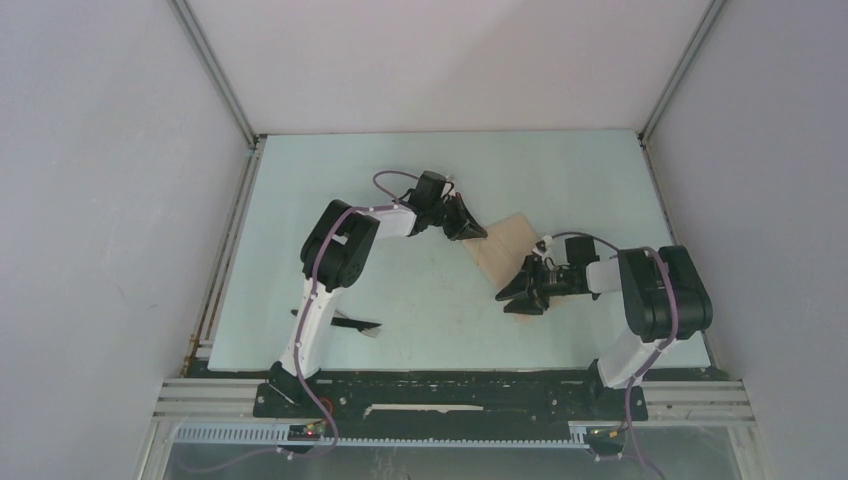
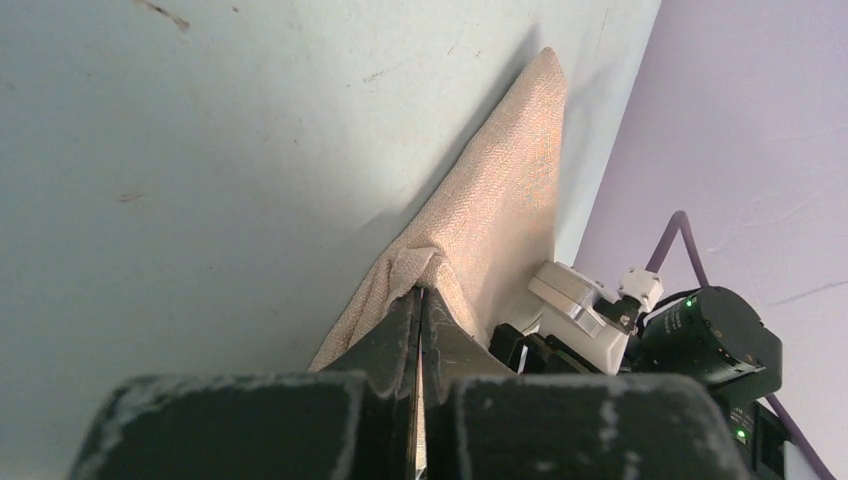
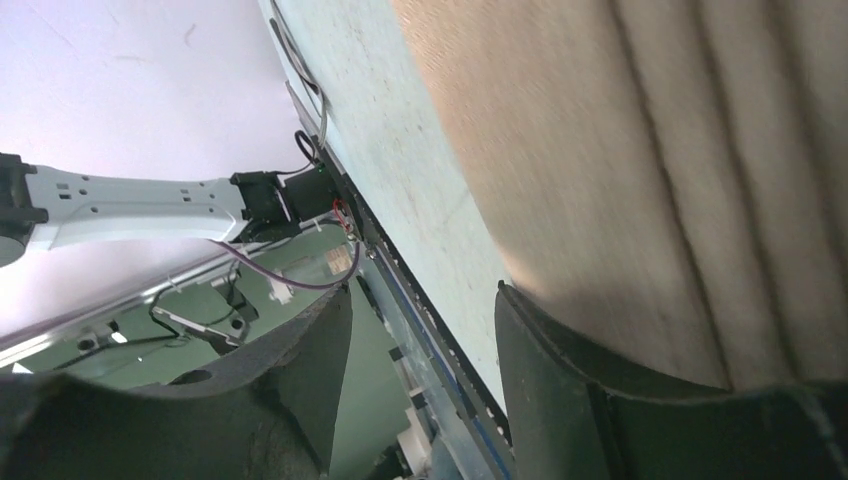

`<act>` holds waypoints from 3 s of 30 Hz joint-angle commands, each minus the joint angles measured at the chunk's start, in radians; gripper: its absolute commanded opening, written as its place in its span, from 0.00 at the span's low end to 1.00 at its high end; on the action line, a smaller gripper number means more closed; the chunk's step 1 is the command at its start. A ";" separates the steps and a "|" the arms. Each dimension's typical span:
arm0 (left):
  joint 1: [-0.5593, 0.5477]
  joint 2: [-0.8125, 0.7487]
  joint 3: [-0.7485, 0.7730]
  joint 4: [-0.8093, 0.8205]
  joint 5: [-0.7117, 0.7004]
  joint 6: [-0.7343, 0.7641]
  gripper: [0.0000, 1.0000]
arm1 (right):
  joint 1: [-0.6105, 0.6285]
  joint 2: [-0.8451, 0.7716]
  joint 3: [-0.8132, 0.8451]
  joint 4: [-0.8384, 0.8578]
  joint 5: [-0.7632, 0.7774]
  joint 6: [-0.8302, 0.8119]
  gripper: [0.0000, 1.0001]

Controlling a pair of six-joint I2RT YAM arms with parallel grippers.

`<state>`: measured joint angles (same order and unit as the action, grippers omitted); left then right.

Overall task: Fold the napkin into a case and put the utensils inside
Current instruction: Smooth out the upper triangle-folded napkin at the center of the board, then pick up the 2/3-rectangle-folded napkin from the center of the board.

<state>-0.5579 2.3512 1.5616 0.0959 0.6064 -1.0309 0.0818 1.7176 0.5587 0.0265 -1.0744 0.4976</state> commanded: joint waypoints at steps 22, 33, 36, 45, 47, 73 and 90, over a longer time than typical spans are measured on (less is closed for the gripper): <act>-0.015 -0.194 0.109 -0.029 0.143 -0.030 0.44 | -0.097 -0.312 0.209 -0.420 0.456 -0.071 0.67; -0.013 -0.464 -0.121 -0.145 0.110 0.110 0.52 | -0.029 -0.137 0.236 -0.381 0.602 -0.091 0.61; -0.014 -0.516 -0.198 -0.154 0.104 0.134 0.52 | 0.000 -0.142 0.210 -0.374 0.619 -0.075 0.61; -0.034 -0.686 -0.377 -0.284 0.000 0.279 0.55 | 0.196 -0.258 0.080 -0.243 0.502 0.145 0.62; -0.056 -0.718 -0.400 -0.325 -0.044 0.310 0.58 | 0.221 -0.313 0.095 -0.270 0.496 0.157 0.62; -0.158 -0.678 -0.495 -0.224 -0.108 0.215 0.48 | 0.284 -0.367 0.111 -0.433 0.585 0.043 0.77; -0.157 -0.708 -0.633 -0.133 -0.126 0.166 0.31 | 0.495 -0.292 0.195 -0.471 0.855 0.102 0.58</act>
<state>-0.7143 1.6707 0.9443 -0.0830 0.4801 -0.8547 0.5514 1.4063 0.6960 -0.4461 -0.2951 0.5835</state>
